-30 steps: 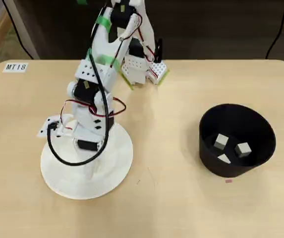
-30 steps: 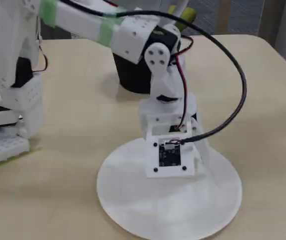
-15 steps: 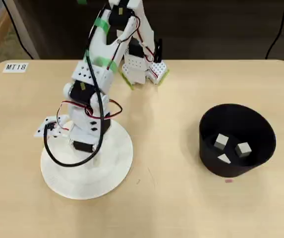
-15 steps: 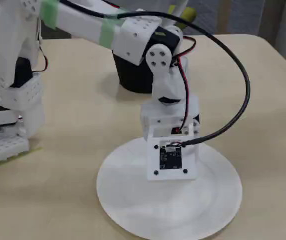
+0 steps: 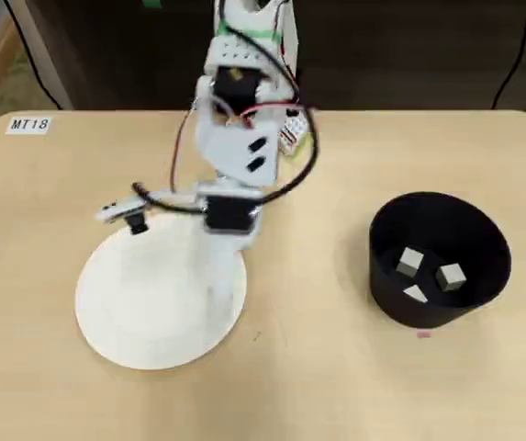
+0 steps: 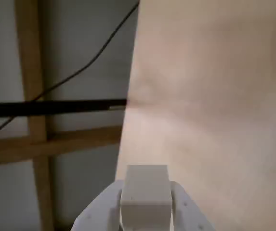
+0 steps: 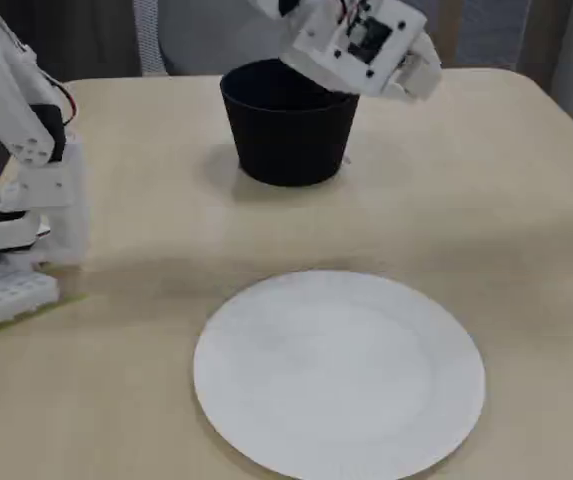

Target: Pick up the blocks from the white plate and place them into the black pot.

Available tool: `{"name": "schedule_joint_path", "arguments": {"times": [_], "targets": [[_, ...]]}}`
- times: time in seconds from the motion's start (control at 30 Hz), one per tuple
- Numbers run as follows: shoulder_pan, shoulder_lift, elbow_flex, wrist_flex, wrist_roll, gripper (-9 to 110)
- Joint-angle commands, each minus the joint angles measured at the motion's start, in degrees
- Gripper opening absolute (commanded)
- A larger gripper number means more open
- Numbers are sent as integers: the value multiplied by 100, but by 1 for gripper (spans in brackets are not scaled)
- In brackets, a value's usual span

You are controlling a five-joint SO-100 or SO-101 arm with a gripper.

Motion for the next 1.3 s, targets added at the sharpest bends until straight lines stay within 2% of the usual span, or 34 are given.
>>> {"name": "schedule_joint_path", "arguments": {"times": [0.0,0.2,0.3,0.53,0.77,0.8,0.87,0.97,1.17,1.27], "targets": [[-1248,976,483,-492,352,-2],[-2927,1310,1556,-1318,817,-2],[-3296,1266,2206,-2065,958,-2],[-3226,1213,3120,-2927,976,-2],[-3129,1222,3243,-3006,976,-2],[-3129,1222,3243,-2988,923,2],[-3120,1248,3243,-2883,765,24],[-3076,1310,3243,-2760,721,33],[-2918,1547,3243,-2575,703,30],[-2830,1723,3243,-2487,712,23]]}}
